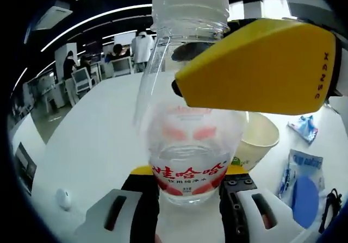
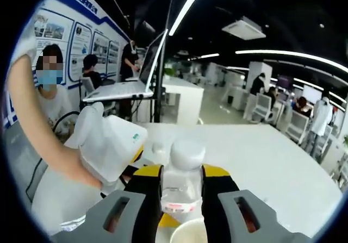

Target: Arrange the tabletop items into an orderly group along one side of the table until the central work area is clear of visible clutter.

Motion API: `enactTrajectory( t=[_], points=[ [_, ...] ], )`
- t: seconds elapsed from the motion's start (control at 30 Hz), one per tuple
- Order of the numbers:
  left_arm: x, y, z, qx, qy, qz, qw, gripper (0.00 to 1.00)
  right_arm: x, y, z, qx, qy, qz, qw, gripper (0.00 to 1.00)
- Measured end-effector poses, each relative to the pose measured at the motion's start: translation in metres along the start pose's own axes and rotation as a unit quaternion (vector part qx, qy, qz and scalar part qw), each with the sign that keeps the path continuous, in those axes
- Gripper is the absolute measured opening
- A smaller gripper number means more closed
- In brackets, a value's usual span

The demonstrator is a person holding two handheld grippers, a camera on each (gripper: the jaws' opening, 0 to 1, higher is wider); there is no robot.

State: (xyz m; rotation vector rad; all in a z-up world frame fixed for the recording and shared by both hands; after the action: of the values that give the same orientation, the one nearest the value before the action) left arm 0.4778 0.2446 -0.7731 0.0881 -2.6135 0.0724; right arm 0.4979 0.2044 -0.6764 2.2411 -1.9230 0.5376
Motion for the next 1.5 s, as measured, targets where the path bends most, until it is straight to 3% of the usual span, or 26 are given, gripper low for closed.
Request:
enactTrajectory(
  t=[0.33, 1.07, 1.27, 1.33, 1.37, 1.5],
  points=[
    [0.001, -0.004, 0.002, 0.041, -0.028, -0.008, 0.9987, 0.39, 0.003, -0.001, 0.006, 0.001, -0.004, -0.007, 1.0, 0.26],
    [0.013, -0.003, -0.002, 0.026, -0.035, 0.002, 0.9991, 0.39, 0.003, 0.003, 0.01, 0.006, 0.013, -0.01, 0.9998, 0.3],
    [0.021, 0.0, -0.001, 0.029, -0.031, 0.007, 0.9991, 0.48, 0.002, 0.003, 0.012, -0.003, 0.033, -0.002, 0.9994, 0.32],
    [0.024, 0.0, -0.001, 0.031, -0.031, 0.012, 0.999, 0.53, 0.003, 0.003, 0.016, -0.009, 0.057, 0.009, 0.9983, 0.33],
    [0.026, 0.0, -0.001, 0.028, -0.032, 0.013, 0.999, 0.56, 0.004, 0.003, 0.017, -0.009, 0.061, 0.011, 0.998, 0.35],
    [0.033, -0.001, -0.003, 0.025, -0.034, 0.023, 0.9988, 0.68, 0.008, 0.004, 0.015, -0.031, 0.051, 0.024, 0.9979, 0.58]
  ],
)
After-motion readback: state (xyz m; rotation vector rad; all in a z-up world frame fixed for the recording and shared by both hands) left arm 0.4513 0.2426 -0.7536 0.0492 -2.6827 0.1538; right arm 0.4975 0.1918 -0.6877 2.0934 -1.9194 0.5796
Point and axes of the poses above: the point that each gripper's makers call its tool centre point, and the gripper's own axes: x roughly backward along the fingers, y roughly to its left, z roughly out of its underside, the point moved 5 cm from there along x, roughly backward along the fingers, and after that the axes turned 1 degree about -x, right-handed, at the moved point
